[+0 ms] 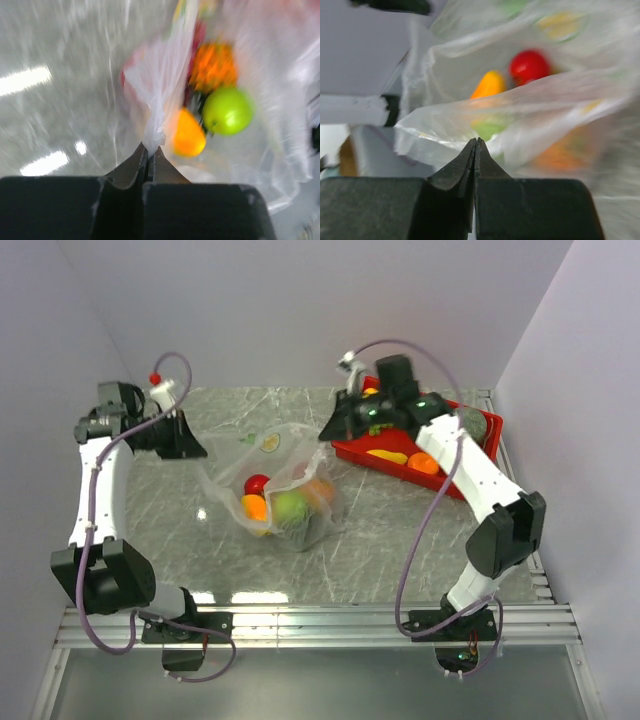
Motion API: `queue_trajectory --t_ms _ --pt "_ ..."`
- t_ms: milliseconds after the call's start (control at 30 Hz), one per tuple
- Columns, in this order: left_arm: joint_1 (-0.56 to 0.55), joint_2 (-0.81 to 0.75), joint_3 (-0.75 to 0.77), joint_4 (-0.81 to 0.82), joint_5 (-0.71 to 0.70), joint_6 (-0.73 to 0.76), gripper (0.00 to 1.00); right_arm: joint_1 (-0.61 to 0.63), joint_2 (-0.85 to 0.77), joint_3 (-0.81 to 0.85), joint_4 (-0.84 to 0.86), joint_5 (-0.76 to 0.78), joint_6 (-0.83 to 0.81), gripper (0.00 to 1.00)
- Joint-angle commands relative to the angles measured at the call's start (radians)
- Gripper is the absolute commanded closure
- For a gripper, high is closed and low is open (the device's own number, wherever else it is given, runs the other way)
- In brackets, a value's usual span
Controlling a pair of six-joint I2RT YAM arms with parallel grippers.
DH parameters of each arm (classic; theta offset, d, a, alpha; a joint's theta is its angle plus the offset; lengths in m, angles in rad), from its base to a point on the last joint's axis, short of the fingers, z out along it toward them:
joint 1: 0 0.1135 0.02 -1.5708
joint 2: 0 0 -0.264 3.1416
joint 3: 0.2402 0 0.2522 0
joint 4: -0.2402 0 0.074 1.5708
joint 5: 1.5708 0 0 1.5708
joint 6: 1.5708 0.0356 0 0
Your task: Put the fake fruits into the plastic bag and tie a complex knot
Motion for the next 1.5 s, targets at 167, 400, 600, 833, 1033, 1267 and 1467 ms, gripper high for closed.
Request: queue_trajectory --t_ms 167,400,600,833,1033,1267,1467 --pt "0.004 -0.023 0.397 0.199 0.102 -0.236 1.00 -0.231 -0.196 0.182 -0.151 0.085 -0.338 1.00" --pt "0.002 -0.039 0.290 0.181 0.134 -0.236 1.00 -0.217 -0.273 -0.087 -0.052 0.097 -0.055 0.34" --pt "-0.001 -0.140 0.089 0.240 0.105 -0.238 1.00 -0.142 -0.274 -0.316 0.146 0.107 0.169 0.23" --pt "-0.003 -0.138 0.061 0.233 0.085 -0.236 1.00 0.039 -0.111 -0.151 0.186 0.238 0.297 0.23" --pt "-0.004 -0.144 0.058 0.233 0.079 -0.244 1.00 0.099 -0.007 -0.068 0.303 0.290 0.359 0.23" --pt "-0.006 -0.129 0.084 0.228 0.053 -0.236 1.00 0.104 0.185 0.055 0.397 0.234 0.470 0.25" --pt "-0.006 -0.109 0.084 0.236 0.042 -0.239 1.00 0.139 0.288 0.116 0.430 0.188 0.527 0.30"
